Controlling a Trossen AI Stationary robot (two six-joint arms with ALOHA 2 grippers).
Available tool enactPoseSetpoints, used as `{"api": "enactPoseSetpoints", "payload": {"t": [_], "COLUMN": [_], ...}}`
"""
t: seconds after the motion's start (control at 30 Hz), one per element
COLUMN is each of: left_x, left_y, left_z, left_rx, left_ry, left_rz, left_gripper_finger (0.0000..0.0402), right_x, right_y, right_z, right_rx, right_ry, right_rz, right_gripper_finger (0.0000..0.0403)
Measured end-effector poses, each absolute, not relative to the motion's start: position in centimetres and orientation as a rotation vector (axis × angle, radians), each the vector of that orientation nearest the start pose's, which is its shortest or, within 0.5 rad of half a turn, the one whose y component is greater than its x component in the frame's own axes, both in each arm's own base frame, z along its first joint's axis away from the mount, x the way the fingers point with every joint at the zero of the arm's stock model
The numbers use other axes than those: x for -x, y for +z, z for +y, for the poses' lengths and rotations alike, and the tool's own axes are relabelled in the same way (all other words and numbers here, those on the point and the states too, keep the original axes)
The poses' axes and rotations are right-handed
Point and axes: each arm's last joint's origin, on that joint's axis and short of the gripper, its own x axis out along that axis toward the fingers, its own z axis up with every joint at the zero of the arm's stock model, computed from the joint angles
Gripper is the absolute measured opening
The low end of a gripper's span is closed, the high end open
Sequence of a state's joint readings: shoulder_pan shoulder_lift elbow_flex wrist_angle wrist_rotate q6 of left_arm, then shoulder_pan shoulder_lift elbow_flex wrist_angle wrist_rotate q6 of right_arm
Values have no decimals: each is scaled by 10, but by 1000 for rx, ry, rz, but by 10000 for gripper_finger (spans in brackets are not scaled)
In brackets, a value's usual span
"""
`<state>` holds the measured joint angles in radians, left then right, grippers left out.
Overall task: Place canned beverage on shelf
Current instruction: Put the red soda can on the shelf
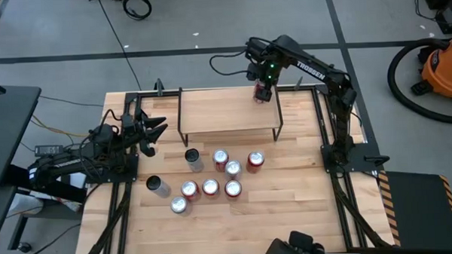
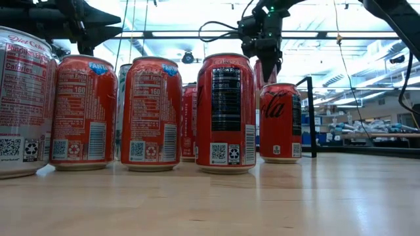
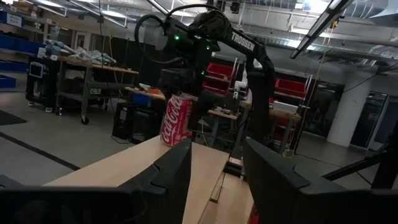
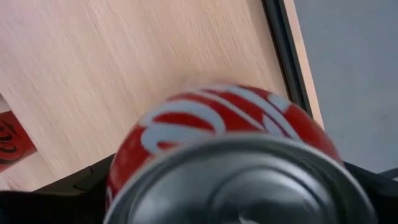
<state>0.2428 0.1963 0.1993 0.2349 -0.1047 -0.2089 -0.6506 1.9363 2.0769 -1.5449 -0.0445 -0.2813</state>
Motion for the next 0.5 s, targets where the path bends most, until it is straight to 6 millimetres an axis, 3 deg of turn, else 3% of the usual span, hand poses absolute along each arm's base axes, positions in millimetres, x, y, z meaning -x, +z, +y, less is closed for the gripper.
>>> {"api": "enactPoseSetpoints", "payload": {"t": [0.23, 0.5], "left_x": [-96, -96], "left_y": [238, 238], "left_z": [27, 27], "left_rx": [186, 184], "left_ry": [320, 320], "left_rz": [-273, -273], "left_gripper_finger": [156, 156], "right_x": [-279, -270], "right_y": [369, 396], "right_z": [-208, -175], "right_rx": [-229, -243], "right_ry": [-352, -386], "right_rz": [1340, 1270], "right_gripper_finger": [393, 392]}}
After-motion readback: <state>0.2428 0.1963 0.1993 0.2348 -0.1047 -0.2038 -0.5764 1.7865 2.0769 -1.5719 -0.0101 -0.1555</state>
